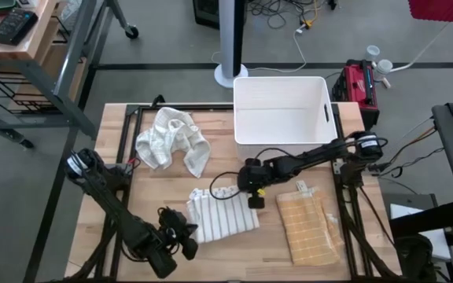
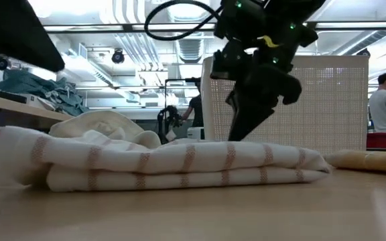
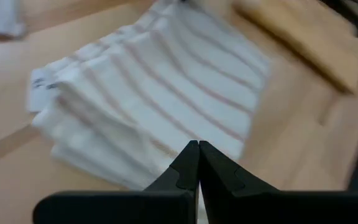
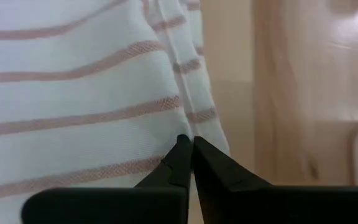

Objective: Fold towel
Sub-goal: Fold the white striped towel

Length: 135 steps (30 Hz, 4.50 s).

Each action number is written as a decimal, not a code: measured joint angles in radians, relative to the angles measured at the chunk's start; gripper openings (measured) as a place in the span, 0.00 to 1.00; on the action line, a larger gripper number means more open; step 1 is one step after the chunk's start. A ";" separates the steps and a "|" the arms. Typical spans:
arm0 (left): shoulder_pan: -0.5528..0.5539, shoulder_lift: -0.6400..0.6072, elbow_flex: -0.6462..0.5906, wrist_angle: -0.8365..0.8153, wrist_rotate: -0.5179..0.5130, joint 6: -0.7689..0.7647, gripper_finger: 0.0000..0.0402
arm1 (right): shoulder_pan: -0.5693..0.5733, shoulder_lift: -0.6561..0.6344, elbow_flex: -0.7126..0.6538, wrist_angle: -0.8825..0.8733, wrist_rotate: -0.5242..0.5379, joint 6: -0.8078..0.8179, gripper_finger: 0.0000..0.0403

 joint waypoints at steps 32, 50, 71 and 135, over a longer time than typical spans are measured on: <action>0.343 0.000 -0.061 -0.082 0.290 0.000 0.37 | 0.081 -0.106 -0.001 -0.200 0.045 0.182 0.46; 0.327 0.000 -0.303 0.394 0.137 0.110 0.04 | 0.096 -0.106 -0.018 -0.191 0.045 0.209 0.45; 0.291 -0.026 -0.327 0.343 0.140 0.083 0.14 | 0.100 -0.106 -0.152 -0.105 -0.007 0.272 0.43; 0.311 -0.090 -0.385 0.338 0.423 0.109 0.19 | 0.225 -0.106 -0.159 -0.091 -0.015 0.393 0.19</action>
